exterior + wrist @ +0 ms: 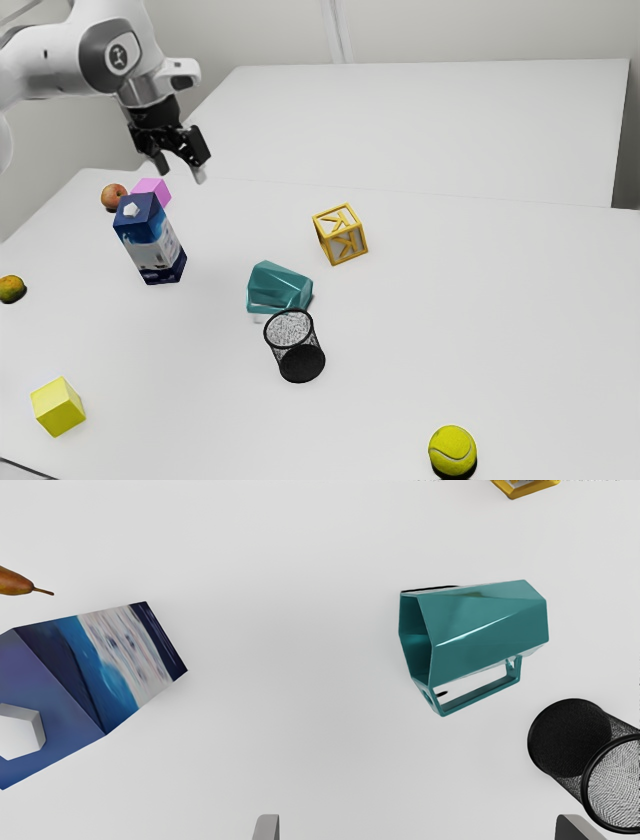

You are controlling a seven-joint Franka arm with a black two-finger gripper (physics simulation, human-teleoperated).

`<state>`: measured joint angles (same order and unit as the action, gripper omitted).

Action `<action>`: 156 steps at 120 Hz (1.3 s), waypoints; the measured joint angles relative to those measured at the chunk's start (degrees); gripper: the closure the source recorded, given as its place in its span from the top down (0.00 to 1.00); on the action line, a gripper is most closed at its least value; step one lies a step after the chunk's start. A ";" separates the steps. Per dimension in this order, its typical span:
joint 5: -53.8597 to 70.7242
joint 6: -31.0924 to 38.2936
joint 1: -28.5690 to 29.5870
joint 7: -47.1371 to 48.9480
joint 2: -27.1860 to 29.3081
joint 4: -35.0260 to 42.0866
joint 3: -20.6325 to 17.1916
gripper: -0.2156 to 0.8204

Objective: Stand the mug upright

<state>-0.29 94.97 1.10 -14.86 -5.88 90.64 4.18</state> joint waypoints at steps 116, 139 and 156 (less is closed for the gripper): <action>-38.32 -11.33 9.42 -10.84 -23.37 -2.18 8.83 0.79; -42.15 -11.38 9.62 -14.11 -24.93 -0.28 7.88 0.79; -44.90 -10.56 9.55 -15.95 -24.64 2.50 6.99 0.79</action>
<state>-45.19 84.41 10.65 -30.82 -30.52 93.14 11.18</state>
